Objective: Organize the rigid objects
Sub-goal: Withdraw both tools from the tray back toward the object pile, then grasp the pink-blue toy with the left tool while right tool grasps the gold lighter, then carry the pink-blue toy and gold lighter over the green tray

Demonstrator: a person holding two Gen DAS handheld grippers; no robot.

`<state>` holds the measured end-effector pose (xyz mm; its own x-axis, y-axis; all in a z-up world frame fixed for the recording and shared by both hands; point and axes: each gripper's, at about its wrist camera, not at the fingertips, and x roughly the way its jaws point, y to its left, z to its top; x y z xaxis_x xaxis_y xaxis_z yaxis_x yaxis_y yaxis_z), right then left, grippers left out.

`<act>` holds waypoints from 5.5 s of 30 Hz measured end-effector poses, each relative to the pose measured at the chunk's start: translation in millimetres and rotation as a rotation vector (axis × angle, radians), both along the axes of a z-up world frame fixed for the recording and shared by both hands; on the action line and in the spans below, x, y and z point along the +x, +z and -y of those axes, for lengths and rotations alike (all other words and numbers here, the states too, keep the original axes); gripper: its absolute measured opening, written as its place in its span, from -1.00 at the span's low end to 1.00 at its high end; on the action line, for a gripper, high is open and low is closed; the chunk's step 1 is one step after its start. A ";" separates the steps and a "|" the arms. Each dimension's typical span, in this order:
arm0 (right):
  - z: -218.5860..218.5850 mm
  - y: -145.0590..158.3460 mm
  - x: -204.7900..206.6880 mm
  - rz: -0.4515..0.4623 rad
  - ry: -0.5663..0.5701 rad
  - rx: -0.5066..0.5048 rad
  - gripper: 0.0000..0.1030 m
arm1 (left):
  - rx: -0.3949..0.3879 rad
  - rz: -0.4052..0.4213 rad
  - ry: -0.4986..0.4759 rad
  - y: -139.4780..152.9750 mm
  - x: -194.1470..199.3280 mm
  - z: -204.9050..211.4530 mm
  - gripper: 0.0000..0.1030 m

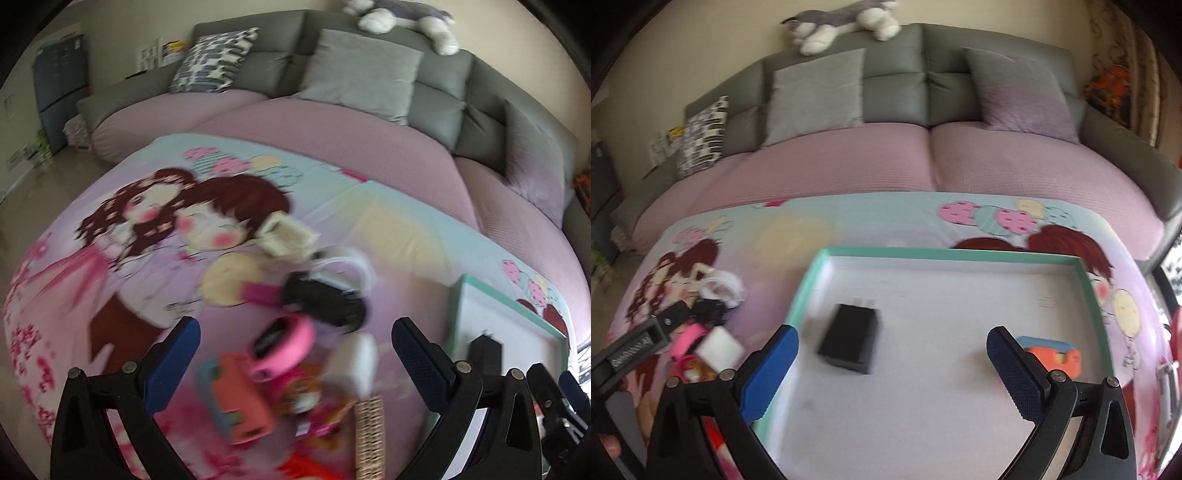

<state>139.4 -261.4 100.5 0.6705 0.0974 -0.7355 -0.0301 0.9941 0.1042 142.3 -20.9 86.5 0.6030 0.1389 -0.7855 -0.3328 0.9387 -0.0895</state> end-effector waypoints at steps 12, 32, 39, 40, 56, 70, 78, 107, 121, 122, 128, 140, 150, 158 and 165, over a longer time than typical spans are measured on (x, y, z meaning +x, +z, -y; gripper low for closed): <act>-83.1 -16.6 -10.7 -0.052 0.234 -0.053 0.99 | 0.008 -0.134 0.023 -24.9 -33.1 -48.3 1.00; -123.1 -44.6 -13.4 -0.136 0.352 -0.089 0.53 | -0.066 -0.218 -0.065 -63.0 -28.2 -54.0 1.00; -125.0 -44.8 -14.0 -0.140 0.355 -0.100 0.53 | -0.047 -0.222 -0.036 -61.7 -33.4 -72.8 1.00; -125.1 -44.9 -14.0 -0.140 0.355 -0.101 0.53 | -0.043 -0.222 -0.025 -61.2 -34.5 -76.2 1.00; -127.5 -57.3 -14.3 -0.189 0.371 -0.111 -0.14 | -0.042 -0.215 -0.053 -66.2 -26.7 -63.7 1.00; -131.5 -69.6 -13.3 -0.219 0.374 -0.155 -0.36 | -0.056 -0.214 -0.037 -71.8 -26.0 -63.4 0.96; -136.4 -72.2 -14.6 -0.207 0.373 -0.190 -0.36 | -0.016 -0.218 -0.077 -69.5 -24.3 -52.5 0.27; -107.1 -31.6 -16.1 -0.099 0.293 0.012 -0.57 | -0.068 -0.043 -0.090 -26.4 -33.3 -53.6 -0.14; -57.3 8.1 -20.9 0.029 0.152 0.063 -0.57 | -0.093 0.082 -0.161 4.7 -34.9 -19.8 -0.14; -52.2 9.5 -20.2 0.032 0.130 0.054 -0.57 | -0.100 0.090 -0.180 6.3 -34.2 -13.4 -0.14; -7.8 8.6 -15.5 0.010 -0.014 -0.013 -0.57 | -0.087 0.097 -0.295 11.3 -27.2 30.7 -0.14; 54.3 -6.3 -14.4 -0.081 -0.179 -0.092 -0.57 | -0.058 0.033 -0.532 -1.8 -10.5 123.8 -0.14; 52.8 -25.0 -8.4 -0.137 -0.149 -0.065 -0.56 | -0.007 -0.028 -0.533 -28.4 -6.2 151.4 -0.14; 53.0 -33.7 -5.5 -0.164 -0.156 -0.064 -0.56 | -0.040 -0.017 -0.528 -38.7 -5.9 148.0 -0.14; 57.2 -32.0 -6.5 -0.164 -0.183 -0.078 -0.56 | -0.065 -0.001 -0.521 -37.7 -5.2 145.6 -0.14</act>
<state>132.9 -318.6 68.4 0.5425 -0.0762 -0.8366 0.1626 0.9866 0.0155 137.1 -166.5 48.8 0.5787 -0.2286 -0.7828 0.1765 0.9723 -0.1534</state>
